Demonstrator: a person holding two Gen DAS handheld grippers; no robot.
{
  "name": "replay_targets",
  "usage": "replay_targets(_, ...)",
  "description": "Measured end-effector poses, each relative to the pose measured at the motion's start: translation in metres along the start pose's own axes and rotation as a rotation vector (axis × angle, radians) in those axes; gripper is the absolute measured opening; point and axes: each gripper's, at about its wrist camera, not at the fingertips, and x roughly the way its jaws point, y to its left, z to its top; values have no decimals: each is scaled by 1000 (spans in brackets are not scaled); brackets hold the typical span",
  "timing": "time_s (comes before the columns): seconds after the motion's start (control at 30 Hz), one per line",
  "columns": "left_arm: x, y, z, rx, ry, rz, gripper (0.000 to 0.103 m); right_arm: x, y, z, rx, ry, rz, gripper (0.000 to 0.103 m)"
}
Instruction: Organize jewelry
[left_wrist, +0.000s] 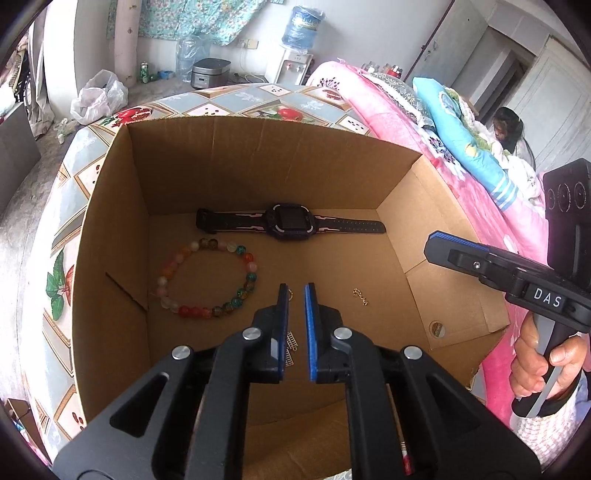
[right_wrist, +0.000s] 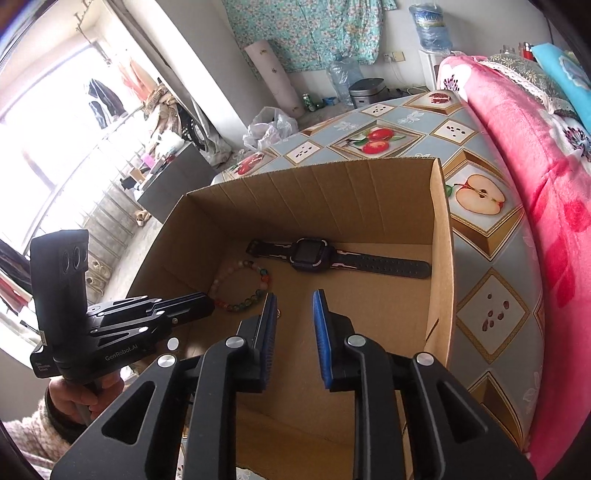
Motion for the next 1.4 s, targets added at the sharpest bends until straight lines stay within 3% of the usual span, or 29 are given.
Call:
replay_targets(0.17, -15, -6, -4, 23, -47, -1, 10, -20, 1, -1, 9, -52, 15, 22)
replay_targets(0.3, -36, -14, -15, 60, -105, -19, 20, -49, 3, -9, 8, -124, 34, 22)
replay_targets(0.53, -85, -29, -59, 141, -239, -97, 43, -106, 2, -52, 19, -248, 47, 35)
replay_targets(0.57, -93, -32, -66, 157, -275, -123, 45, -111, -1, -59, 35, -252, 64, 36)
replay_targets(0.63, -108, -38, -84, 182, -344, -171, 59, -118, -10, -75, 84, -253, 109, 36)
replay_targets(0.7, -115, -47, -99, 214, -372, -196, 60, -120, -18, -91, 124, -244, 109, 36)
replay_targets(0.8, -106, -64, -115, 268, -346, -201, 63, -114, -31, -114, 184, -210, 82, 36)
replay_targets(0.93, -73, -82, -132, 289, -244, -182, 63, -92, -42, -138, 233, -134, 21, 36)
replay_targets(1.1, -28, -96, -153, 340, -187, -52, 63, -57, -42, -155, 207, -44, -84, 35)
replay_targets(1.4, 18, -110, -156, 388, -133, -42, 39, -27, -49, -161, 180, -5, -111, 23)
